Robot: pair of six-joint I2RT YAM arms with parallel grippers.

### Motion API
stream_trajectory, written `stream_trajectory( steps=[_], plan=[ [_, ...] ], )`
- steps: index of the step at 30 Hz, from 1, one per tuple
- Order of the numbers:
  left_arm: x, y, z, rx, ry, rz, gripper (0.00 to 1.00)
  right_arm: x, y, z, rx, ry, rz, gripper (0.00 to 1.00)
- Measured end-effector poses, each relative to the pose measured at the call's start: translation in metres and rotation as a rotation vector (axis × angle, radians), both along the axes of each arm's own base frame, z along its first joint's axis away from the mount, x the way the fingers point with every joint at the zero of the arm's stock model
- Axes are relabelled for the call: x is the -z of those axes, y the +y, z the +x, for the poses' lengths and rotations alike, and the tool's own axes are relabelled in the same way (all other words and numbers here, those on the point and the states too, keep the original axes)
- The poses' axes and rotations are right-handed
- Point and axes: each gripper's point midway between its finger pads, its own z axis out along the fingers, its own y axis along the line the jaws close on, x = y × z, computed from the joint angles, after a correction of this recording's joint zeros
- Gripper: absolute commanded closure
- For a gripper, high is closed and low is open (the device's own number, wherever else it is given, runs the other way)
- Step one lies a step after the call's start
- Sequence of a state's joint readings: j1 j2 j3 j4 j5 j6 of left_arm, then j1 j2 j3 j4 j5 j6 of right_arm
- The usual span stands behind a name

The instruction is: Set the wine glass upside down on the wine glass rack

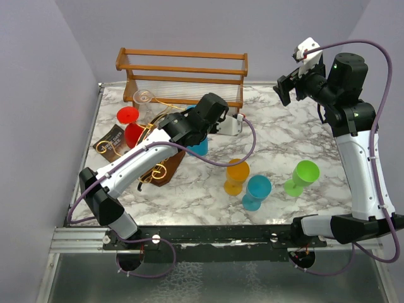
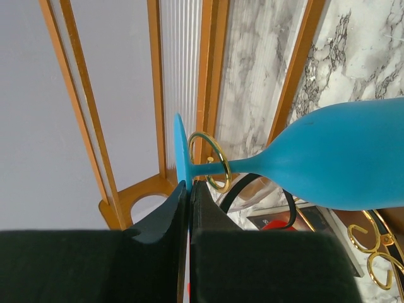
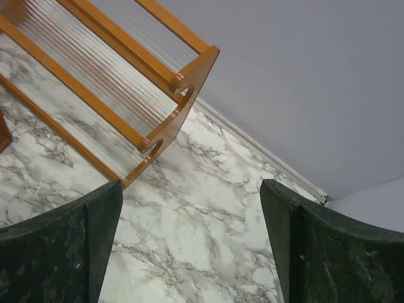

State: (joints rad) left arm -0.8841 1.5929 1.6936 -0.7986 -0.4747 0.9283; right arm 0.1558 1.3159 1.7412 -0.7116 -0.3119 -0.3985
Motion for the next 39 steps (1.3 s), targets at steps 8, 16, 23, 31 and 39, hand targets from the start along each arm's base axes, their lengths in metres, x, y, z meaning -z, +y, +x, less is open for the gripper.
stream_trajectory(
  steps=[8, 16, 23, 31, 39],
  plan=[
    [0.003, 0.005, -0.004, -0.002, 0.008, 0.008, 0.98, 0.000, 0.000, 0.000, 0.000, 0.000, 0.000, 0.11],
    [0.015, 0.010, -0.005, -0.010, 0.021, 0.043, 0.95, 0.002, 0.000, 0.000, 0.000, 0.005, -0.001, 0.10],
    [0.016, 0.011, -0.006, -0.018, 0.021, 0.044, 0.89, 0.008, 0.000, 0.001, -0.001, 0.016, -0.007, 0.10],
    [0.025, 0.019, -0.013, -0.031, 0.059, 0.066, 0.78, 0.009, -0.001, 0.001, 0.000, 0.020, -0.011, 0.10],
    [0.026, 0.026, -0.019, -0.043, 0.076, 0.068, 0.70, 0.012, -0.003, 0.002, 0.003, 0.023, -0.019, 0.10]
  ],
)
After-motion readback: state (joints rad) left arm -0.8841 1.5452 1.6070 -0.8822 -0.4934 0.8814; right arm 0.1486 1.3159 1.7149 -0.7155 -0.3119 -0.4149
